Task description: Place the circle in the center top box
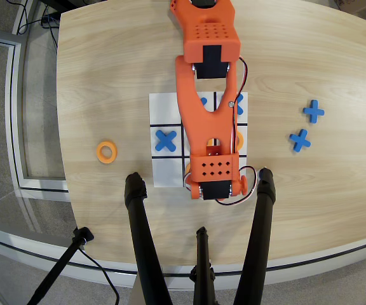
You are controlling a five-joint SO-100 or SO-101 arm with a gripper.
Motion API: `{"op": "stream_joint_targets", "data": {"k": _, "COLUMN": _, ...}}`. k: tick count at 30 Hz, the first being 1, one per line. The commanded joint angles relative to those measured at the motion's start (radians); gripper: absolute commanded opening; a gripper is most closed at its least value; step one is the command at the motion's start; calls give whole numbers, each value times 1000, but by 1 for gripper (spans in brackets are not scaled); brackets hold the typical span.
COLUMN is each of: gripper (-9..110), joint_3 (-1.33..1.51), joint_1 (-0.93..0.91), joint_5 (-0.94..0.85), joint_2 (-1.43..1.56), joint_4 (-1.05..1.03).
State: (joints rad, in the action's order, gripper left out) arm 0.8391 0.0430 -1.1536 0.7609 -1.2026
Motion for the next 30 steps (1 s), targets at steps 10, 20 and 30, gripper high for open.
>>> {"op": "stream_joint_targets", "data": {"k": 10, "gripper": 6, "joint_3": -103, "joint_1": -5, "joint_5": -9, "joint_2": 40, "joint_4": -91}}
{"op": "stream_joint_targets", "data": {"k": 20, "gripper": 9, "joint_3": -184, "joint_1": -34, "joint_5": -52, "joint_2": 178, "joint_4": -267}}
{"op": "stream_joint_targets", "data": {"k": 30, "gripper": 11, "joint_3": 488, "joint_1": -58, "joint_5": -198, "joint_2": 856, "joint_4": -264}}
